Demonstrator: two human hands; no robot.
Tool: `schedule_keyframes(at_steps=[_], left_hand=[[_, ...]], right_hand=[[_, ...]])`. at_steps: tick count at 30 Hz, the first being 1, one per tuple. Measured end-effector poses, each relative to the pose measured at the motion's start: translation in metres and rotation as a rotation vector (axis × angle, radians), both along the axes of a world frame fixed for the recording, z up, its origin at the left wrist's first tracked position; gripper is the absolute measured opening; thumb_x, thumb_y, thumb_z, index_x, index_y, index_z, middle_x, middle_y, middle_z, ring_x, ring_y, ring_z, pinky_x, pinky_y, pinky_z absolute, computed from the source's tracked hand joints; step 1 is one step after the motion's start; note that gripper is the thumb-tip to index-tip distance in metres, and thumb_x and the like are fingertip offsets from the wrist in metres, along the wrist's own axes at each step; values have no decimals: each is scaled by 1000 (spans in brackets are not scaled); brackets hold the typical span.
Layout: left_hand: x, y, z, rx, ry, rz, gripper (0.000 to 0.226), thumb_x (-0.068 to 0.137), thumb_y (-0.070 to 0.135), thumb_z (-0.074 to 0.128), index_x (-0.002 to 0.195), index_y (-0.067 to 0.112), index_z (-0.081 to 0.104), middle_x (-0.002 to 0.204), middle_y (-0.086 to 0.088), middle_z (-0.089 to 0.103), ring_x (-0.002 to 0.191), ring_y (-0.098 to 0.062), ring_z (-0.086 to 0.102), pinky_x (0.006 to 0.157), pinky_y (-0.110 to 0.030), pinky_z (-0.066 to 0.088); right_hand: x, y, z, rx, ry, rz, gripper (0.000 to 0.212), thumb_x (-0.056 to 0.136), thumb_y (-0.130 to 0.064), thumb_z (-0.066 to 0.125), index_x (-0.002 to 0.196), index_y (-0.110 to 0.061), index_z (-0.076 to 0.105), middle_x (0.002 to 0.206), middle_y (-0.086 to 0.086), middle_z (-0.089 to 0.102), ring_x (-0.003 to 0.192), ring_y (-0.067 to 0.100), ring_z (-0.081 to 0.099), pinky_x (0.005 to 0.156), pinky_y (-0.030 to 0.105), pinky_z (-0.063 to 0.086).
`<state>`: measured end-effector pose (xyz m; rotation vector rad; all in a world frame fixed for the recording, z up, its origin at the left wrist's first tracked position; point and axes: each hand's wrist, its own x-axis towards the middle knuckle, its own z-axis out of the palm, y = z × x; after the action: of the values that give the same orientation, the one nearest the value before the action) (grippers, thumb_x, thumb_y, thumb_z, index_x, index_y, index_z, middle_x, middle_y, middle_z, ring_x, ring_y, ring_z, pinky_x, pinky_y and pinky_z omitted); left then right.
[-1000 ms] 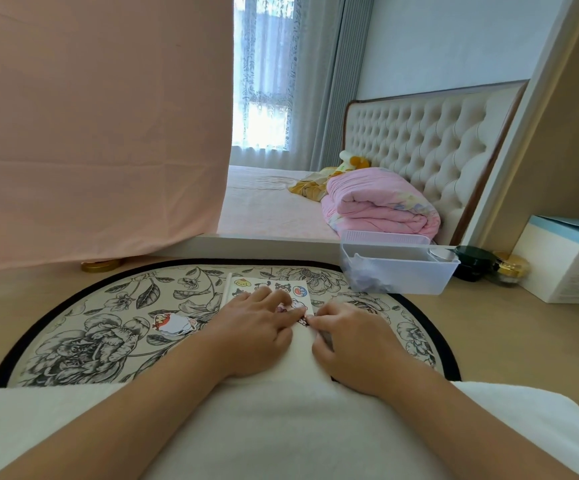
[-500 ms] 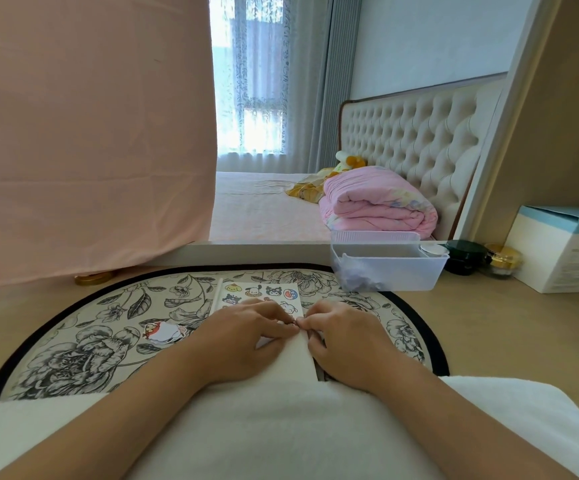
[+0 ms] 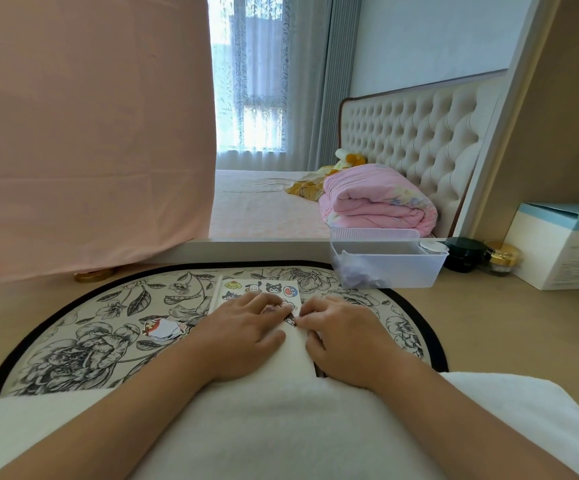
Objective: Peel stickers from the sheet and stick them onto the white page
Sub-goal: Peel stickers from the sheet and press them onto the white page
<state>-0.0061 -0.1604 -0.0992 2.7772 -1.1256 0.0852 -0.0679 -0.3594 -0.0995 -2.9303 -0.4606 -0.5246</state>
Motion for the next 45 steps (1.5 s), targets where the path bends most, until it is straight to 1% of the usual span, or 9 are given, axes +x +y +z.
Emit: schedule_keyframes(at_steps=[5, 10, 13, 16, 20, 29, 36, 39, 45], left_hand=[[0, 1, -1, 46, 36, 15, 56, 102, 56, 21, 156, 44, 15, 160, 19, 17, 148, -6, 5, 123, -35, 9], [1, 1, -2, -23, -15, -40, 54, 100, 56, 27, 153, 44, 29, 158, 22, 28, 147, -5, 16, 123, -38, 17], [1, 1, -4, -53, -9, -53, 70, 88, 62, 13, 150, 42, 37, 157, 22, 33, 148, -5, 19, 123, -35, 17], [-2, -1, -4, -127, -66, -71, 52, 99, 48, 32, 145, 32, 51, 151, 18, 45, 144, -6, 30, 115, -17, 16], [-6, 0, 0, -158, -104, -66, 41, 102, 34, 44, 140, 26, 57, 144, 16, 53, 140, -8, 36, 108, -16, 24], [-2, 2, -6, -92, -84, -66, 70, 87, 58, 13, 147, 39, 45, 148, 22, 42, 139, -5, 31, 115, -27, 28], [-2, 1, -5, -141, -68, -38, 47, 99, 44, 39, 145, 38, 49, 150, 27, 40, 143, 0, 28, 112, -19, 21], [-1, 1, -5, -205, -86, -12, 42, 98, 40, 48, 139, 38, 56, 145, 28, 47, 140, 4, 33, 112, -21, 31], [-6, 14, 7, -373, -137, 96, 46, 87, 57, 42, 119, 39, 69, 120, 25, 65, 114, 1, 54, 94, -30, 48]], right_hand=[[-2, -1, 0, 56, -33, -57, 34, 89, -35, 46, 105, -30, 75, 106, -14, 67, 99, 12, 62, 77, 35, 55], [-2, 0, 1, 28, 10, -57, 40, 88, -35, 43, 117, -32, 71, 112, -15, 65, 103, 12, 60, 80, 37, 56], [-2, 0, -1, 35, 8, -68, 42, 89, -39, 40, 112, -32, 74, 108, -16, 66, 101, 11, 59, 79, 36, 55], [-2, 0, -1, 54, -8, -82, 41, 88, -41, 41, 102, -30, 78, 102, -15, 68, 95, 10, 60, 75, 34, 56], [-3, -1, -1, 25, -53, -115, 37, 88, -39, 44, 82, -21, 75, 94, -11, 67, 78, 12, 62, 68, 32, 55], [-6, 5, 0, 24, -92, -41, 36, 82, -32, 49, 113, -30, 65, 103, -9, 61, 76, 16, 64, 59, 32, 54], [-7, 1, 0, 95, -60, 13, 36, 85, -37, 42, 97, -35, 77, 89, -13, 61, 77, 11, 61, 67, 27, 53], [-9, 1, 0, 101, -77, -17, 34, 86, -39, 45, 89, -30, 77, 88, -12, 63, 75, 11, 60, 66, 31, 55], [-10, 10, 13, 137, -45, -55, 31, 87, -42, 51, 111, -37, 70, 108, -17, 60, 78, 6, 60, 73, 29, 54]])
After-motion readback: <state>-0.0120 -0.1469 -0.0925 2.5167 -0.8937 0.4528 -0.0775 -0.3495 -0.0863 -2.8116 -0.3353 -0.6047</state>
